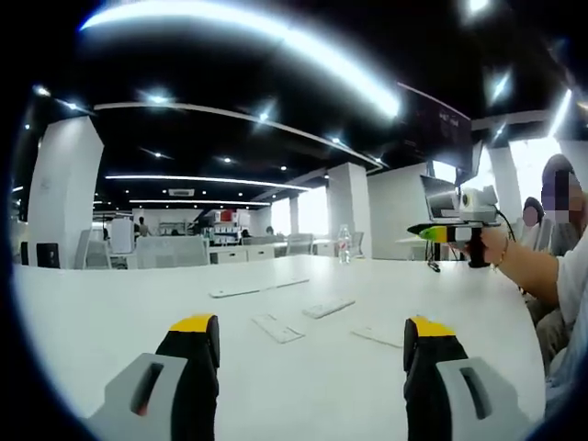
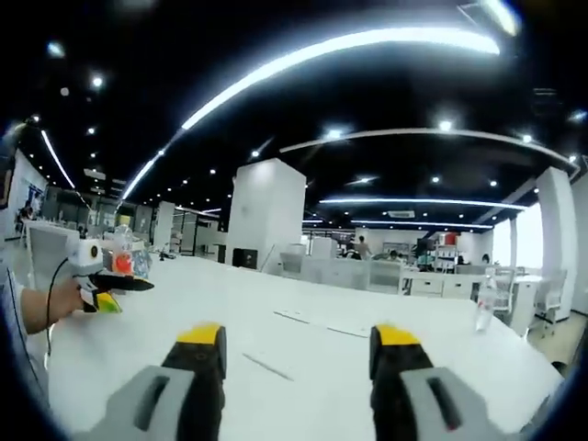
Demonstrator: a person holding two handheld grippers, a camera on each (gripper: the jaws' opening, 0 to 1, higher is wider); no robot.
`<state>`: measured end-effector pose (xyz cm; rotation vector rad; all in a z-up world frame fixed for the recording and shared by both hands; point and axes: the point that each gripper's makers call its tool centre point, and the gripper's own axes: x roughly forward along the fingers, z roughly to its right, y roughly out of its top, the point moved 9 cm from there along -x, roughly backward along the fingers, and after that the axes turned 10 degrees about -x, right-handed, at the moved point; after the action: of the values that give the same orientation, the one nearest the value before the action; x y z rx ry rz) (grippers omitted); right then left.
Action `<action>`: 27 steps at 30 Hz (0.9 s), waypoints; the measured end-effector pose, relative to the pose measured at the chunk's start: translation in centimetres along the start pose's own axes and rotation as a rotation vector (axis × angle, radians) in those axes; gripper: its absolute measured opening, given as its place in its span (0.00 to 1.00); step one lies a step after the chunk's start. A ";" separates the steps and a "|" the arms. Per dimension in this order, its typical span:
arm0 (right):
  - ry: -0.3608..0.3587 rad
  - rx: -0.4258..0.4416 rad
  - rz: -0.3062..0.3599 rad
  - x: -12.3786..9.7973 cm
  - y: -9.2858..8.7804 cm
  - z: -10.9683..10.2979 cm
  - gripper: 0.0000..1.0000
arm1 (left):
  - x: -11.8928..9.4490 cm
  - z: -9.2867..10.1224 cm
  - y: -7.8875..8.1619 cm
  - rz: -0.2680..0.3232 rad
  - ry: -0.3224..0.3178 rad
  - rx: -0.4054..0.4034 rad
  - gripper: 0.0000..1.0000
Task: Locate the socket holder cover, grip the socket holder cover, clip it into the socket holder slot.
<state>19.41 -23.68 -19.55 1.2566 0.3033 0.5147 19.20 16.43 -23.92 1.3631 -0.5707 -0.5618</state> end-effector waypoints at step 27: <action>0.099 0.019 0.053 -0.7 -2.6 -1.0 0.53 | 1.1 0.7 0.9 -0.043 0.023 -0.029 0.78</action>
<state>18.84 -23.75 -22.36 1.2623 0.3592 0.6215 19.62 15.26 -22.85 1.3559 -0.5134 -0.5861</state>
